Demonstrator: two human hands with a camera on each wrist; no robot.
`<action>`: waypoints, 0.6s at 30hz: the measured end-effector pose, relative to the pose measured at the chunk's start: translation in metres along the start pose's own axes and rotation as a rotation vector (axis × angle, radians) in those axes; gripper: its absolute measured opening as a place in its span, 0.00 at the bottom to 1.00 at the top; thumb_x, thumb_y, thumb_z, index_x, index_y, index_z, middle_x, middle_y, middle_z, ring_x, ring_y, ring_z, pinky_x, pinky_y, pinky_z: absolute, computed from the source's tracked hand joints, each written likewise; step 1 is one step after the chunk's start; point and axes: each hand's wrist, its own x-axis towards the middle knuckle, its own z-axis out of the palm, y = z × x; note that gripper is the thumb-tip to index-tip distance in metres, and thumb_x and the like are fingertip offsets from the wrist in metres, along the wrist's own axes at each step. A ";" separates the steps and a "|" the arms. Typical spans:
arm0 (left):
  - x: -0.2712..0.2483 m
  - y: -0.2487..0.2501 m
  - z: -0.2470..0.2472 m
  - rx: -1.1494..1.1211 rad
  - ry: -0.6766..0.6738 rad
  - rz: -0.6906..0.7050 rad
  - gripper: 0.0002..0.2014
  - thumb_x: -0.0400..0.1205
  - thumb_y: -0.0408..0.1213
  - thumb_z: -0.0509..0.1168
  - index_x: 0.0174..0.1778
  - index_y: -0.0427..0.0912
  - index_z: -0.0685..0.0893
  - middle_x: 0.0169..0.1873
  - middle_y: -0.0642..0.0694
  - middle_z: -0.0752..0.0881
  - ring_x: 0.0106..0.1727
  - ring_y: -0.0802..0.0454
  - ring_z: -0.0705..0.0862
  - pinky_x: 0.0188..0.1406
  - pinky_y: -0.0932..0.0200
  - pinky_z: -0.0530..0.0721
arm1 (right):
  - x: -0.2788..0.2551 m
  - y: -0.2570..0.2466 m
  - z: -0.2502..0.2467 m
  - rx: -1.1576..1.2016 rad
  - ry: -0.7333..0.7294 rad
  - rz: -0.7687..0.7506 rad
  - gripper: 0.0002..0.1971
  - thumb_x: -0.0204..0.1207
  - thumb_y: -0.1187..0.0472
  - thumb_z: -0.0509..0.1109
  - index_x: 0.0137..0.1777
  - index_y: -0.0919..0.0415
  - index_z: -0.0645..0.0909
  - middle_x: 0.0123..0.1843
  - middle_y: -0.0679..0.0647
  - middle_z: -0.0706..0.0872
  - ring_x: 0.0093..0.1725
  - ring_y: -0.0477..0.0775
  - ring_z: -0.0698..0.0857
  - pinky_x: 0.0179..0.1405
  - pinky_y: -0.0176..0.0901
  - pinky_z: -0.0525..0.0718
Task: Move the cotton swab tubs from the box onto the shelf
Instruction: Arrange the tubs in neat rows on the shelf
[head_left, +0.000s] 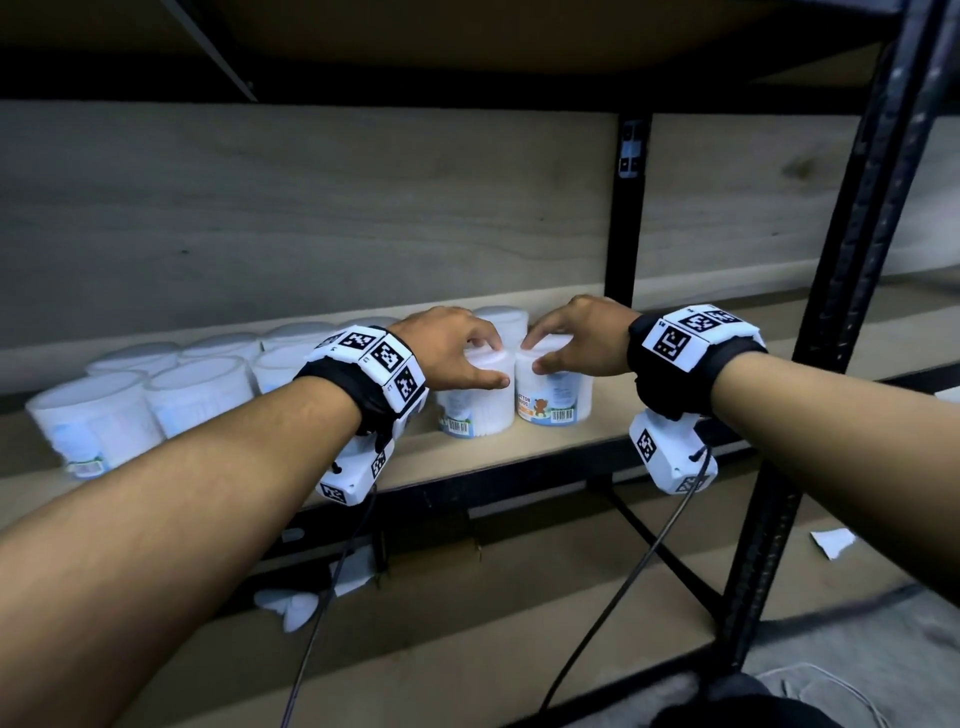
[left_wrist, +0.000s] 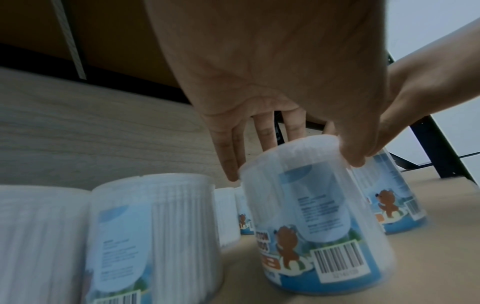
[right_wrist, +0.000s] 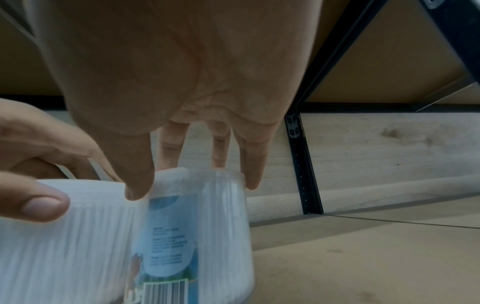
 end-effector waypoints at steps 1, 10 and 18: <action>-0.001 0.002 0.000 -0.003 -0.001 0.001 0.28 0.69 0.68 0.69 0.61 0.56 0.85 0.59 0.53 0.86 0.61 0.52 0.82 0.64 0.49 0.80 | -0.002 0.000 -0.001 -0.002 -0.001 -0.004 0.18 0.75 0.43 0.74 0.66 0.40 0.84 0.73 0.46 0.81 0.73 0.51 0.77 0.68 0.40 0.72; -0.015 0.013 -0.003 -0.006 -0.019 0.013 0.30 0.68 0.71 0.66 0.62 0.58 0.83 0.60 0.55 0.85 0.62 0.51 0.81 0.64 0.48 0.80 | -0.018 -0.002 -0.005 -0.018 -0.001 -0.027 0.18 0.75 0.43 0.74 0.64 0.40 0.85 0.70 0.45 0.84 0.72 0.46 0.80 0.61 0.34 0.70; -0.026 0.018 -0.010 -0.008 -0.047 0.019 0.34 0.74 0.66 0.68 0.74 0.55 0.75 0.67 0.55 0.80 0.62 0.53 0.79 0.66 0.53 0.79 | -0.022 -0.005 -0.013 -0.051 -0.066 -0.019 0.22 0.75 0.42 0.74 0.69 0.43 0.81 0.72 0.46 0.82 0.72 0.48 0.78 0.64 0.38 0.72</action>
